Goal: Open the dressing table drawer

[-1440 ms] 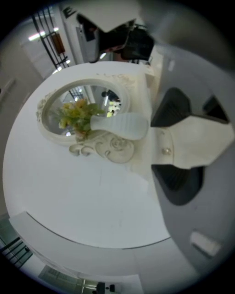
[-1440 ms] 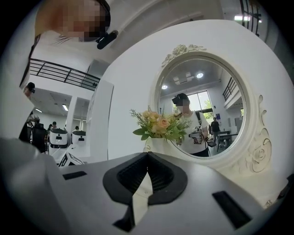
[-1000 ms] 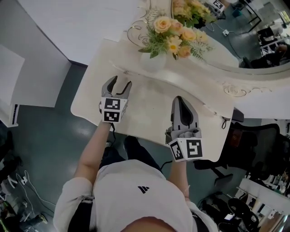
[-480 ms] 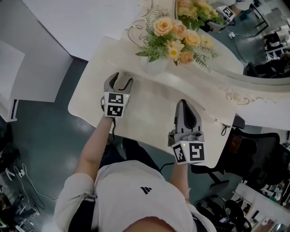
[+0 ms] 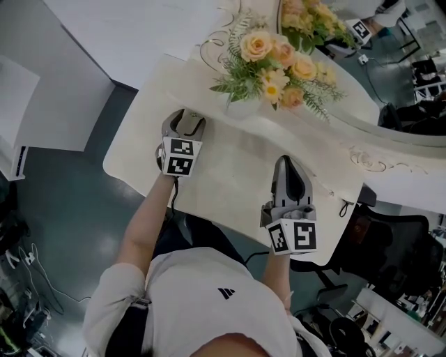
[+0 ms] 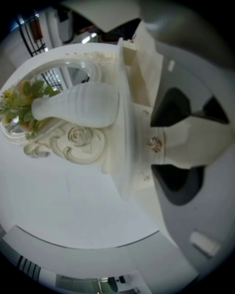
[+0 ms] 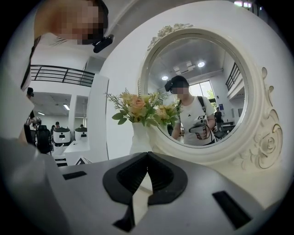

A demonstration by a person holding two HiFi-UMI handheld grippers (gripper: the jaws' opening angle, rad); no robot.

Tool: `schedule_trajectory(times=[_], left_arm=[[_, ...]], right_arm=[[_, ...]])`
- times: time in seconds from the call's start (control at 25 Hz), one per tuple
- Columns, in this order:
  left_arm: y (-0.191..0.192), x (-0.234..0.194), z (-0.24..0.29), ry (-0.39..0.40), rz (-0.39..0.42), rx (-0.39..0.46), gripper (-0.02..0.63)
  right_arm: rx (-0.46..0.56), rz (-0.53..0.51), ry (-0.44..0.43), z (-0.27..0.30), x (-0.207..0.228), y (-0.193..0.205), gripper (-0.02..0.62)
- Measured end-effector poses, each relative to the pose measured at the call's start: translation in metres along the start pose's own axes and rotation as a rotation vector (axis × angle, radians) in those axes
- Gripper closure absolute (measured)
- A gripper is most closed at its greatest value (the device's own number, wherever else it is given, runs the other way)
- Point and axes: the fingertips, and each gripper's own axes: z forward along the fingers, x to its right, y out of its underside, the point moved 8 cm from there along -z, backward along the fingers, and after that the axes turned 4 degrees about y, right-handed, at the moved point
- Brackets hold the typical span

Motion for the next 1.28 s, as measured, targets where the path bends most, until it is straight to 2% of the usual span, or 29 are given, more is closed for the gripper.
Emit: schedule_trajectory(times=[0.76, 1.28], left_arm=[[-0.001, 0.002, 0.006, -0.019, 0.023, -0.031, 0.499], [0.0, 0.002, 0.004, 0.007, 0.028, -0.031, 0.506]], right_arm=[[-0.011, 0.008, -0.017, 0.015, 0.005, 0.002, 0.6], [-0.008, 0.009, -0.025, 0.016, 0.002, 0.001, 0.601]])
